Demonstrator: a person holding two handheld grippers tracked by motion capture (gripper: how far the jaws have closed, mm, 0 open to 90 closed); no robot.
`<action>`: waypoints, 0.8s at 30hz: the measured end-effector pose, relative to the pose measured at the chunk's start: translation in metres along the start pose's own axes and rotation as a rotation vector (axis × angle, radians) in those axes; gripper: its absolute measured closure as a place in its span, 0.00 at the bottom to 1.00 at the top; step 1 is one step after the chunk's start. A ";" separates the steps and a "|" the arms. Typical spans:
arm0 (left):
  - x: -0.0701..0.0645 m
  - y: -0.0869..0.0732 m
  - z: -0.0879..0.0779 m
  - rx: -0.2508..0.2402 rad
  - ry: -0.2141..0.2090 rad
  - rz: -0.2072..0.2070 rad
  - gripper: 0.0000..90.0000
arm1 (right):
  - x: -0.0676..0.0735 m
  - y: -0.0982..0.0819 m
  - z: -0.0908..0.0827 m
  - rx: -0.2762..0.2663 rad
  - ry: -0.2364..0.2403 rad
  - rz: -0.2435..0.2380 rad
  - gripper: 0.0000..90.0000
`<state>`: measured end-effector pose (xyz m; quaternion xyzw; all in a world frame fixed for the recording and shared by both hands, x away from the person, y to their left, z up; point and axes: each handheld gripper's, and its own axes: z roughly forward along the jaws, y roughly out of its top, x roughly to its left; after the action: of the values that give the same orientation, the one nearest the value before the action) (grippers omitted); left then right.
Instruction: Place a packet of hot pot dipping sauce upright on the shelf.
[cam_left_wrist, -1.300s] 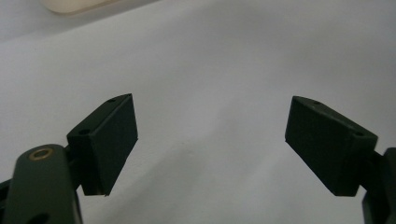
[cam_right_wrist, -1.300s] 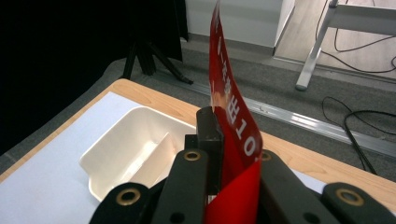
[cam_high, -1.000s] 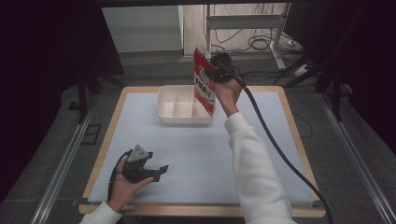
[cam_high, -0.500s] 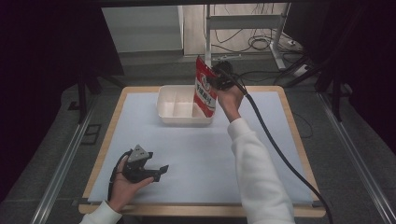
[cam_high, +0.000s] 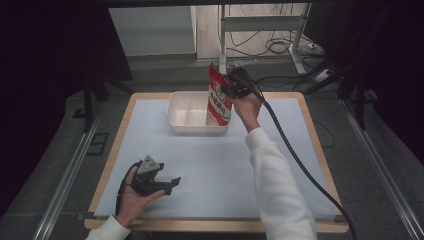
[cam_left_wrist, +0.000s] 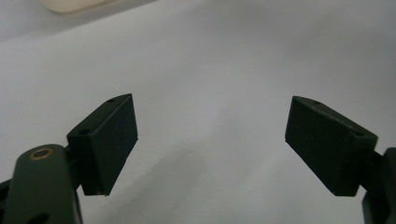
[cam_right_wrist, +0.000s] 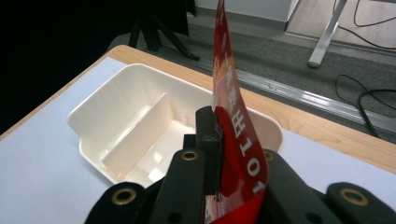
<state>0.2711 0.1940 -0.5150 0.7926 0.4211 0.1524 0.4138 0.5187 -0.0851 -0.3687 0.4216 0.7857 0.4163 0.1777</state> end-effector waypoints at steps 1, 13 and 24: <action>0.000 0.000 0.000 0.000 0.000 0.000 0.18 | 0.000 0.000 -0.001 0.000 0.003 -0.004 0.93; -0.002 0.000 -0.001 -0.023 0.004 0.002 0.18 | -0.002 0.001 -0.028 0.005 0.033 -0.042 0.47; -0.003 0.000 0.001 -0.015 0.012 0.006 0.18 | -0.007 -0.022 -0.070 -0.008 0.087 -0.061 0.39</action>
<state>0.2696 0.1907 -0.5151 0.7897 0.4202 0.1614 0.4168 0.4671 -0.1325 -0.3458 0.3781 0.8035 0.4319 0.1578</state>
